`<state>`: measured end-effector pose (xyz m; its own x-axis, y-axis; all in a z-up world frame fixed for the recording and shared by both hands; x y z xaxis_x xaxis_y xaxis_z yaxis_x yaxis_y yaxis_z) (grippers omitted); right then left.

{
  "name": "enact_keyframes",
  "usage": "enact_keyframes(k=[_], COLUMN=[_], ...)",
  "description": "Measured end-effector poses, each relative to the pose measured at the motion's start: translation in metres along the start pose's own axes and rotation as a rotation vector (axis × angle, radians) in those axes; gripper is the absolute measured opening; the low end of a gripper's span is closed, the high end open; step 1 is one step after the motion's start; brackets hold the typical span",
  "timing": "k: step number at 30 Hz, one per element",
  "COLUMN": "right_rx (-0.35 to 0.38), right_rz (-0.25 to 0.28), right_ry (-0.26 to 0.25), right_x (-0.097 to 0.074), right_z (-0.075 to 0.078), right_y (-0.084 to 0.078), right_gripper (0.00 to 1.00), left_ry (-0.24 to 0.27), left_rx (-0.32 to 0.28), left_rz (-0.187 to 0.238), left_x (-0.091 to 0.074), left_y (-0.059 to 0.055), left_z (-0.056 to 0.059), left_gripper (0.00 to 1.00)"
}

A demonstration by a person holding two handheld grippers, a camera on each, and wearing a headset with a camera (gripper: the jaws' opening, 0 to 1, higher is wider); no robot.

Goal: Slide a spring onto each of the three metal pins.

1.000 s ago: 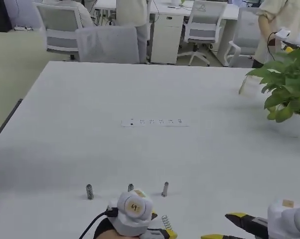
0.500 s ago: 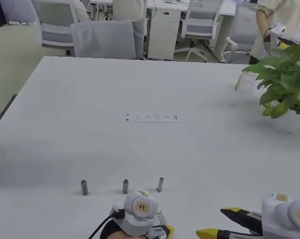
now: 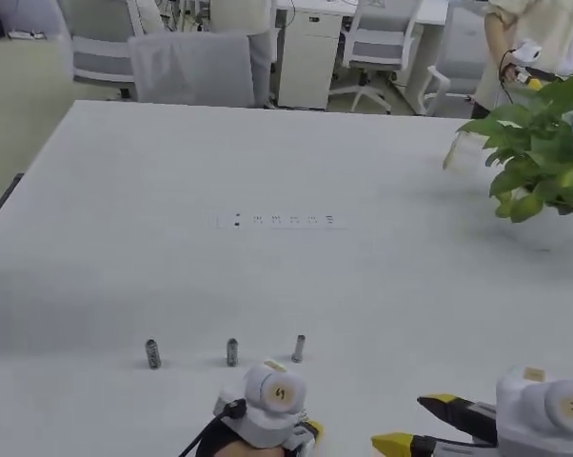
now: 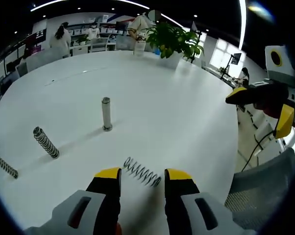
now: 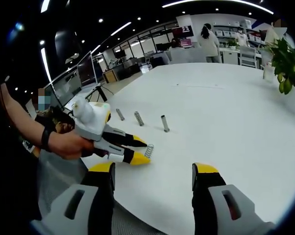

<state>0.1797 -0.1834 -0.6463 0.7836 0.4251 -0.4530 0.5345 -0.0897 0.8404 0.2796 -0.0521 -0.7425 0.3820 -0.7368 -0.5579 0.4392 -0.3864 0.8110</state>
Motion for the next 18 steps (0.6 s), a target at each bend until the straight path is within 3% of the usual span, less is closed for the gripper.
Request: enact_keyframes(k=[7,18], right_rx=[-0.003,-0.013], right_rz=[-0.004,-0.016], right_ry=[0.010,0.032], right_x=[0.003,0.011], right_z=[-0.001,-0.005], right_y=[0.001,0.002], right_gripper=[0.62,0.63], left_ry=[0.046,0.044], left_rx=[0.014,0.099], left_rz=[-0.014,-0.046], left_x=[0.004,0.001], left_y=[0.000,-0.001], left_z=[-0.002,-0.007], left_gripper=[0.23,0.18])
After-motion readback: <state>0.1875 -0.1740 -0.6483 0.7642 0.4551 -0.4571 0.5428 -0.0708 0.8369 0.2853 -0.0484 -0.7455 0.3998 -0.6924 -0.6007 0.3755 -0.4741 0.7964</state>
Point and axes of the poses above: the centre of the closed fingertips' face, and the gripper's own axes: x roughly forward along the fingers, z roughly to its right, y roughly out of its top, the point moved 6 cm from there along -x, roughly backward along the fingers, and after that the axes turned 9 degrees about z, right-handed, at the moved point
